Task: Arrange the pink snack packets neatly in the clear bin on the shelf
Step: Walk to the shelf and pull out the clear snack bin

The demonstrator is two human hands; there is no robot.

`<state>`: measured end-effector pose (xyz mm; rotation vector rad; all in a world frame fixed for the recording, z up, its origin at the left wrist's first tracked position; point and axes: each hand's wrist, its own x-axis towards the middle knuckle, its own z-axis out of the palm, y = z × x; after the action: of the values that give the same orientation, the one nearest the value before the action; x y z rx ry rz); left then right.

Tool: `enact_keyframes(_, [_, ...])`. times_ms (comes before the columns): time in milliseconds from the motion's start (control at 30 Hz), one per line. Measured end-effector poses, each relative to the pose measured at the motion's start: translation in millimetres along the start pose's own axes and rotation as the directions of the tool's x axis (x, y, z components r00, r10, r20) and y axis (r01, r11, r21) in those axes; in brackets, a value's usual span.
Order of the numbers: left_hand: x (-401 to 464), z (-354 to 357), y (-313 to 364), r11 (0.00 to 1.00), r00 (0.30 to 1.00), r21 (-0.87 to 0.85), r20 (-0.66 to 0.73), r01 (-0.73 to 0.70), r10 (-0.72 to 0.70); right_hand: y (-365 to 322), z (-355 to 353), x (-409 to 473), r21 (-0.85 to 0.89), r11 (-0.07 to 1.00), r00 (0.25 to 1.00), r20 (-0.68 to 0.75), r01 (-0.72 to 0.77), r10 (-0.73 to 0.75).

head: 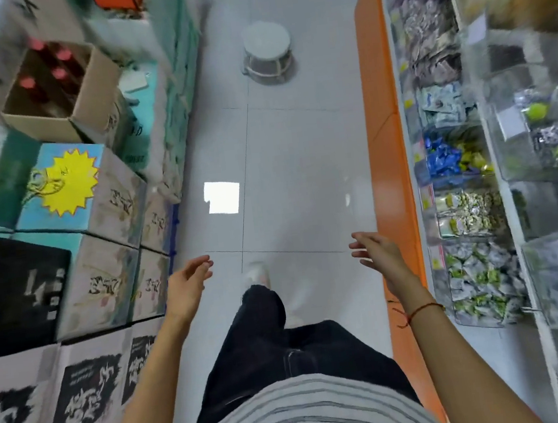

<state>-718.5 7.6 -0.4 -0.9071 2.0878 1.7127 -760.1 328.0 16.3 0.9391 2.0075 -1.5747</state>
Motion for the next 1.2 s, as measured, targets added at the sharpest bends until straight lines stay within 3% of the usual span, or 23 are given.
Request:
enact_keyframes(267, [159,8,115,1.000,1.000,0.006,-0.025,-0.001,0.001,-132,43,117,0.024,1.000,1.000,-0.006,-0.005,0.006])
enact_keyframes(567, [328,55,269,0.997,0.997,0.050,0.057,-0.059,0.056,-255,43,238,0.068,0.997,0.992,-0.124,-0.019,0.027])
enact_keyframes(1200, [615,162,520,0.999,0.999,0.051,0.044,-0.020,0.017,-571,37,555,0.037,0.999,0.998,-0.062,0.000,0.002])
